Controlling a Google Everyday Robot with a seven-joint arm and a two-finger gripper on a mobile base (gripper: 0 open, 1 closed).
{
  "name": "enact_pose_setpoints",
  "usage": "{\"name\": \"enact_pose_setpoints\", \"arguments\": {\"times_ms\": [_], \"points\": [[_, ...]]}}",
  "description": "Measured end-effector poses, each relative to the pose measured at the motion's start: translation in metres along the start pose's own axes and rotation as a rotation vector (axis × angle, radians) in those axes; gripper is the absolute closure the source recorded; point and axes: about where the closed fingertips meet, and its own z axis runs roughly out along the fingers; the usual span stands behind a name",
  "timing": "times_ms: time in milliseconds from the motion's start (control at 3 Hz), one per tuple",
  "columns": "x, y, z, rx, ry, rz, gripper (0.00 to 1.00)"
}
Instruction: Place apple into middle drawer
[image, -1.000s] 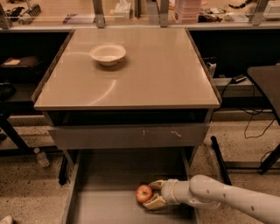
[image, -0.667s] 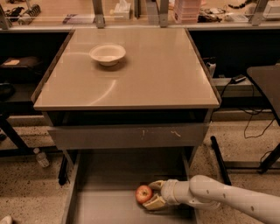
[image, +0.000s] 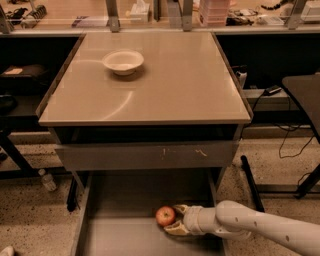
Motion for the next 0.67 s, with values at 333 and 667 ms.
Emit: {"name": "enact_pose_setpoints", "arguments": {"times_ms": [333, 667], "points": [[0.0000, 0.0000, 0.0000, 0.000, 0.000, 0.000, 0.00], [0.0000, 0.0000, 0.0000, 0.000, 0.000, 0.000, 0.00]]}}
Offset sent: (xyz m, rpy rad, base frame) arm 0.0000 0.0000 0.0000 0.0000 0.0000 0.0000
